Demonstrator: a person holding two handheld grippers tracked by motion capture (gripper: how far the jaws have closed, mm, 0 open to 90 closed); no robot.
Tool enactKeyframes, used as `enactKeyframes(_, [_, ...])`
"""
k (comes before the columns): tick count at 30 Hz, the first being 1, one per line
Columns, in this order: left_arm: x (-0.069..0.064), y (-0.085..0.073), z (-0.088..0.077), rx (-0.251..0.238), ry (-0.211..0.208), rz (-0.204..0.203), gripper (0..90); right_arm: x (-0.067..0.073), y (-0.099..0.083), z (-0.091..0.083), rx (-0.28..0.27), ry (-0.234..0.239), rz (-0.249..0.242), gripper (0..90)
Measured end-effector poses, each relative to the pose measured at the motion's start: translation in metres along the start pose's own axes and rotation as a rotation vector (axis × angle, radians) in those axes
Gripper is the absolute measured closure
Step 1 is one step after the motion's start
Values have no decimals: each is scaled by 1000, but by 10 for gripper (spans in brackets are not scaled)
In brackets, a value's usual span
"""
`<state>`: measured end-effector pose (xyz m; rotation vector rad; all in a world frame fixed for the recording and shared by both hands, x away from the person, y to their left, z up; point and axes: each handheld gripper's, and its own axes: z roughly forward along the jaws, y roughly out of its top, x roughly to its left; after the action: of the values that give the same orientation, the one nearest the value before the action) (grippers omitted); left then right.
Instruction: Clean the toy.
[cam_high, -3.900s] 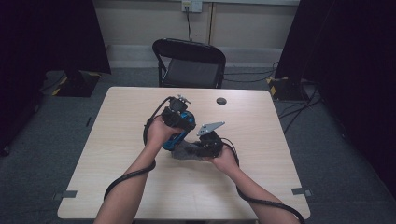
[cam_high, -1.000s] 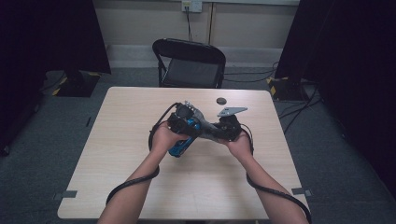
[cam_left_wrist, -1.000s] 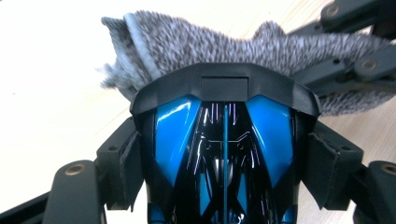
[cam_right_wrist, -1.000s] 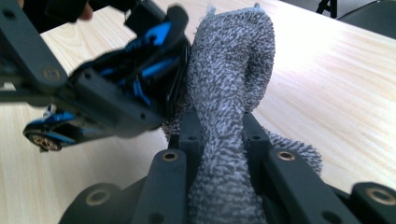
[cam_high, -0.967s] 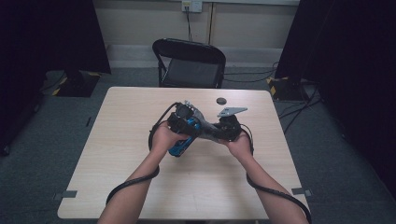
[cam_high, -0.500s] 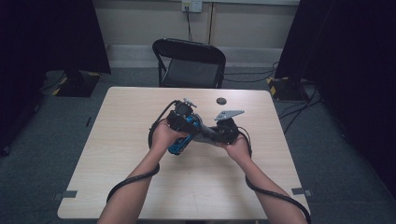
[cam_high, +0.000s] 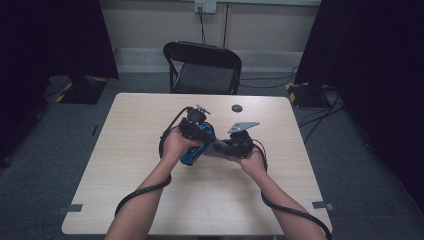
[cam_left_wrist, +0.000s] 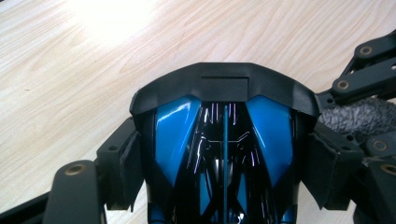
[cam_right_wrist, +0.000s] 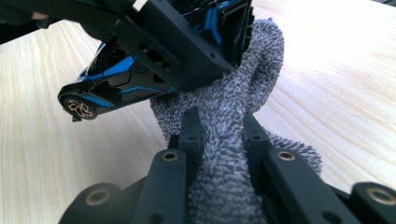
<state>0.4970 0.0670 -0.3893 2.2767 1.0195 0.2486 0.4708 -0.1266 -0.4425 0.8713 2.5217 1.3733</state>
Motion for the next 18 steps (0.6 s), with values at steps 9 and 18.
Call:
enactKeyframes(9, [1,3,0,-3,8,-7,255,3,0,1,-3,11,-12,758])
enactKeyframes(18, [3,7,0,-8,12,-20,255,11,-2,6,3,40,-27,759])
